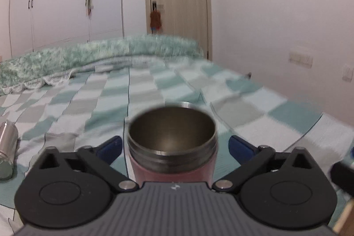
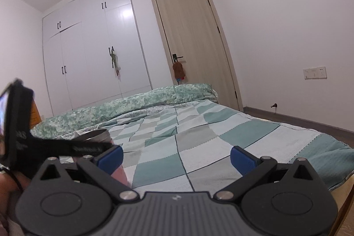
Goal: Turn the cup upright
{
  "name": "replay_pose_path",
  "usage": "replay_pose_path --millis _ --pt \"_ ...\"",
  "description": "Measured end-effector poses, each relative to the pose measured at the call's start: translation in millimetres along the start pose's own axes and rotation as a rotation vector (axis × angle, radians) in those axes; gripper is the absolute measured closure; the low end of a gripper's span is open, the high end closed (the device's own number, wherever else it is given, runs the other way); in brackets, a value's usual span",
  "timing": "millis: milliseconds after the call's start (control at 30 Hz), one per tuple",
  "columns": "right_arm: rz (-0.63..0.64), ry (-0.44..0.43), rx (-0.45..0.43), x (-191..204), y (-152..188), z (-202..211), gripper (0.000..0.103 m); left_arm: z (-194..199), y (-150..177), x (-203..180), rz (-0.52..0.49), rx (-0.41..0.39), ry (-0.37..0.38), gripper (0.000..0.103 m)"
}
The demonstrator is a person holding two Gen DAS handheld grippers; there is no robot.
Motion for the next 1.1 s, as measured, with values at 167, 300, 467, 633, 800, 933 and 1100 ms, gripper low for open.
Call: replay_pose_path --millis 167,300,467,633,800,933,1100 --pt "0.031 -0.015 -0.005 9 1 4 0.0 47 -14 20 0.01 -0.118 -0.023 0.0" --pt "0.07 -0.034 -0.013 16 2 6 0.0 86 -17 51 0.032 -0.17 -0.068 0.0" --pt "0.112 -0.052 -0.022 26 2 11 0.0 128 -1 98 0.051 -0.189 -0.163 0.0" --pt "0.161 -0.084 -0.036 39 4 18 0.0 164 25 142 0.075 -0.18 -0.266 0.0" --pt "0.212 -0.116 -0.046 54 7 24 0.0 200 53 176 0.125 -0.151 -0.331 0.0" --pt "0.247 -0.14 -0.053 67 11 31 0.0 219 76 189 0.131 -0.135 -0.366 0.0" --pt "0.282 -0.155 -0.062 81 13 41 0.0 233 103 192 0.115 -0.144 -0.398 0.0"
Point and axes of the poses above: each gripper's, at about its wrist camera, not at the fingertips, and z roughly against the way its jaws point, x to its left, y to its underside, the point moved 1 cm from there along -z, roughly the way its jaws point, and after that the axes turned 3 degrees about -x, right-handed, at the moved point
